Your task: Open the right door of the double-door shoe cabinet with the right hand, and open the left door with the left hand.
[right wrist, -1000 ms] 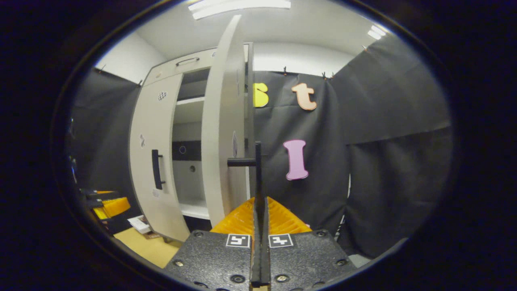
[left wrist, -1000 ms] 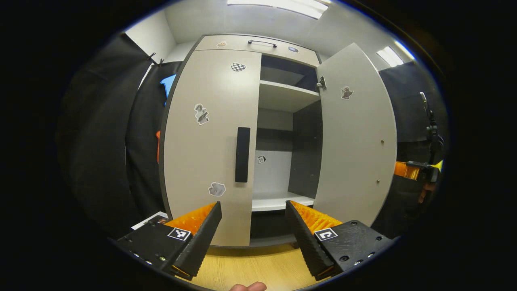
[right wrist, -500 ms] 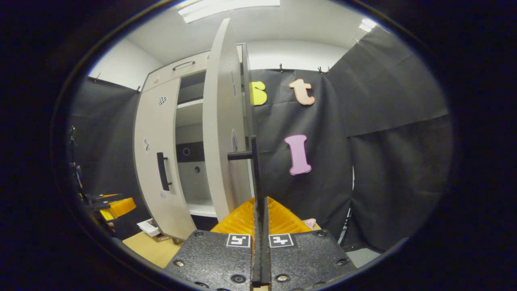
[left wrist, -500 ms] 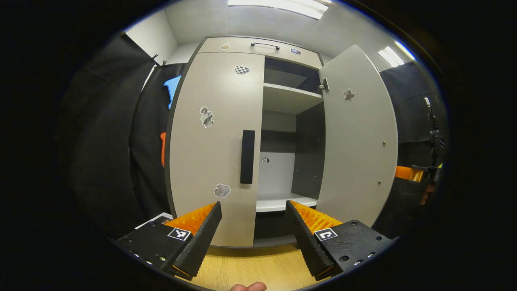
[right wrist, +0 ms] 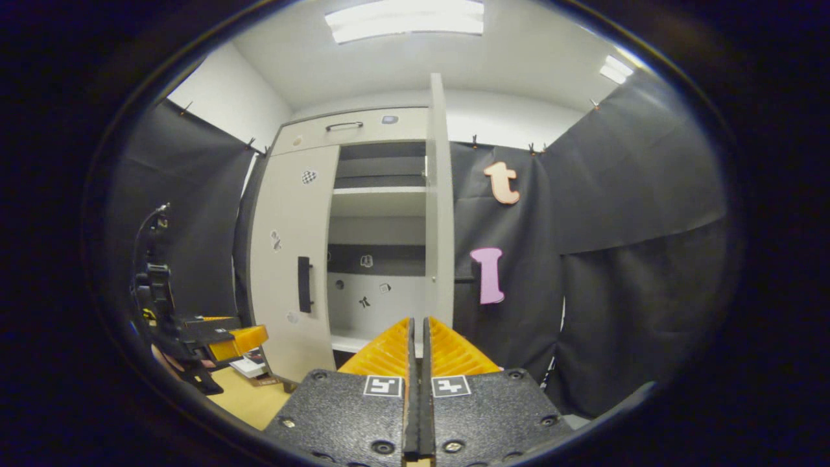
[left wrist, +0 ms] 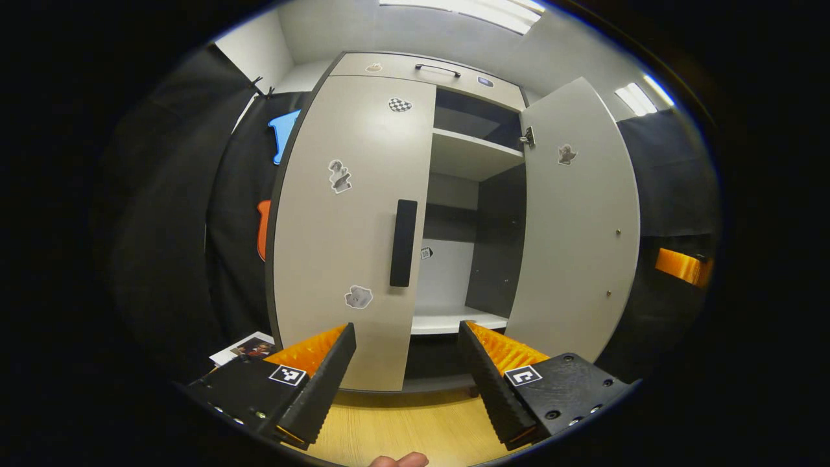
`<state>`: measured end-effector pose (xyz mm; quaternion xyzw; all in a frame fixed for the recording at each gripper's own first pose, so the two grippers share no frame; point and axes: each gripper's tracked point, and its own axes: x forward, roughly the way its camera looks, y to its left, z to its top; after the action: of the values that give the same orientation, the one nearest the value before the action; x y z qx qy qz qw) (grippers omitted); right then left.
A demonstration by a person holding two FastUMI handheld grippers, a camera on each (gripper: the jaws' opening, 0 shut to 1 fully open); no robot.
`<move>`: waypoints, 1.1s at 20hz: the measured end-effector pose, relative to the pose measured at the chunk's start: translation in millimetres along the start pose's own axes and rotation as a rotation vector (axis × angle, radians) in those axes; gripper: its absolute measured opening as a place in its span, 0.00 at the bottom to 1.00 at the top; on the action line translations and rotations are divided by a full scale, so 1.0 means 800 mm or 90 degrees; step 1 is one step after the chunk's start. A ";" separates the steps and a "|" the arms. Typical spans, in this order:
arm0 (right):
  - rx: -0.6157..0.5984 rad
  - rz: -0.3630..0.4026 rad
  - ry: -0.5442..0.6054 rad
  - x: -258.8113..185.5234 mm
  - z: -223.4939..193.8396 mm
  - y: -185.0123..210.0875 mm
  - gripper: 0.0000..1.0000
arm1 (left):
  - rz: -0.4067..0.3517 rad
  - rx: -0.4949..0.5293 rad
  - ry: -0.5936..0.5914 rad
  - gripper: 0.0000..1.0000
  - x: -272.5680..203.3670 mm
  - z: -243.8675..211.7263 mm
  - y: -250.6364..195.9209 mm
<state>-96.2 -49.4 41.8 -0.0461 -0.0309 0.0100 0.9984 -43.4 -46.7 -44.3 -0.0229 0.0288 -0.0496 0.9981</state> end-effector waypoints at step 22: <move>0.028 -0.025 0.018 0.065 -0.041 0.035 0.80 | 0.004 0.071 -0.043 0.95 0.090 0.043 0.014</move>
<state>-42.7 -23.5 9.9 -0.0234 -0.0178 -0.0096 0.9995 31.0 -41.1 -14.1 0.0315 -0.0073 -0.0468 0.9984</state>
